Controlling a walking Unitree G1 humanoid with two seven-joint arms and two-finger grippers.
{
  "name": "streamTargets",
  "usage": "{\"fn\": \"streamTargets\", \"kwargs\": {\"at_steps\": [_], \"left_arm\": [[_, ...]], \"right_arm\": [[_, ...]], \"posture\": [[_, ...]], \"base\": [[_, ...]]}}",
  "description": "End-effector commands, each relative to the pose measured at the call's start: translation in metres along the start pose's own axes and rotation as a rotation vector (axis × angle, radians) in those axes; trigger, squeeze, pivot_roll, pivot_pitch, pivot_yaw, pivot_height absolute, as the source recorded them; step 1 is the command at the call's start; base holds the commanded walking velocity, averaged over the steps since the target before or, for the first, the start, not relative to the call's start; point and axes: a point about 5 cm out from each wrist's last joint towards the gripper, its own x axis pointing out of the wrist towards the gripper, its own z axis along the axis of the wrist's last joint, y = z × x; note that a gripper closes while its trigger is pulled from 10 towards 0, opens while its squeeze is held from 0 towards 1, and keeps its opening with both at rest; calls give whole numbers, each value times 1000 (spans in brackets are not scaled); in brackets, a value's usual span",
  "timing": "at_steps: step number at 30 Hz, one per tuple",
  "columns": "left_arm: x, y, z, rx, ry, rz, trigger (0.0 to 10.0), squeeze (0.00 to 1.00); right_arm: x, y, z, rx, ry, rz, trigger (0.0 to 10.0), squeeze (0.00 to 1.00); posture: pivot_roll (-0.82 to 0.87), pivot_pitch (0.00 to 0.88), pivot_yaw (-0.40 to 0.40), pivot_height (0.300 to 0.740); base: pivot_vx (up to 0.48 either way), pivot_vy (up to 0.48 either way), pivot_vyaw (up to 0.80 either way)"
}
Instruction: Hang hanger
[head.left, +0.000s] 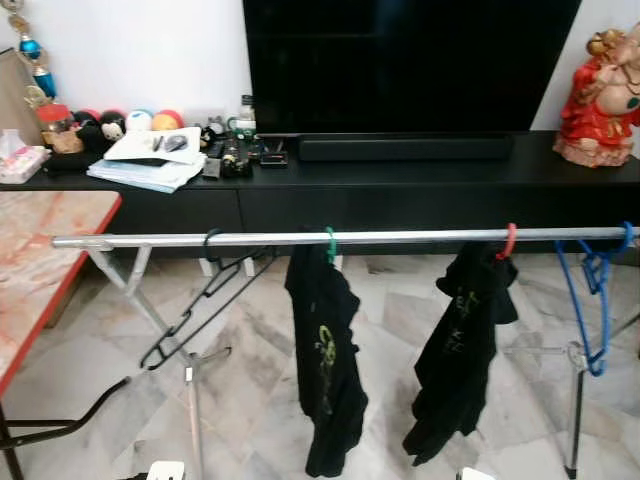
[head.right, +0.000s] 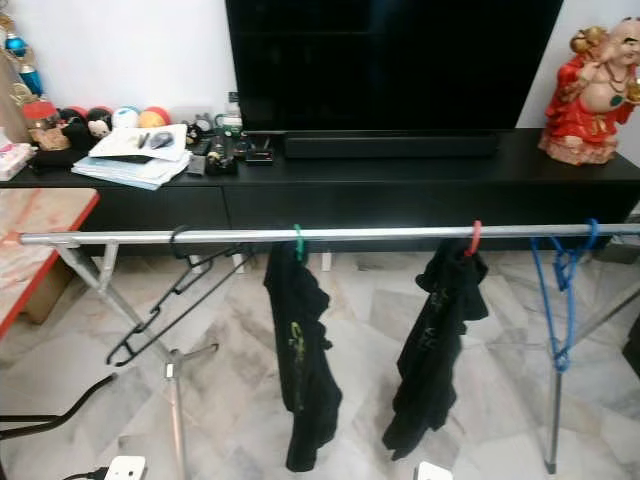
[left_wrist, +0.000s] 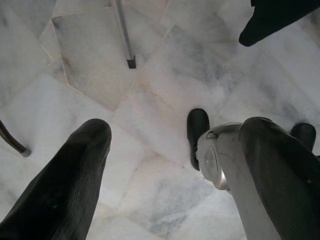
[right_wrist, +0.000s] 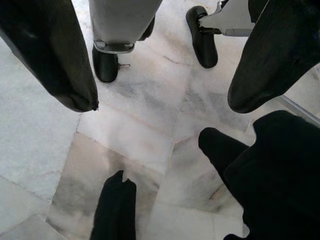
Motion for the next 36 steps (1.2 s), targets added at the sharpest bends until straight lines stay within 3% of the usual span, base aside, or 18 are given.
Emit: {"fn": "streamTargets", "kwargs": {"at_steps": [1, 10, 17, 18, 20, 31, 36], "left_arm": [[0, -5, -2, 11, 11, -17, 10000, 0], [1, -6, -2, 11, 10, -20, 10000, 0], [0, -6, -5, 6, 19, -16, 10000, 0], [0, -6, -5, 6, 19, -16, 10000, 0], [0, -7, -7, 4, 22, -19, 10000, 0], [0, -8, -7, -4, 16, -20, 10000, 0], [0, -8, -6, 9, 17, -24, 10000, 0]], "right_arm": [[-2, -10, -2, -4, 3, -30, 10000, 0], [-2, -18, 7, -25, -53, -95, 10000, 0], [-5, -24, 47, 0, -332, -150, 10000, 0], [-5, -24, 47, 0, -332, -150, 10000, 0], [-10, -22, 58, -3, -446, -144, 10000, 0], [-33, -17, 70, -46, -691, -128, 10000, 0], [-40, -6, 97, -50, -789, -87, 10000, 0]], "posture": [[19, 41, 34, 740], [23, 41, 27, 740], [6, 46, 22, 740], [6, 46, 22, 740], [7, 44, 16, 740], [5, 36, 6, 740], [-13, 15, 13, 740]], "base": [[0, 0, 0], [0, 0, 0], [0, 0, 0], [0, 0, 0], [0, 0, 0], [0, 0, 0], [0, 0, 0]]}}
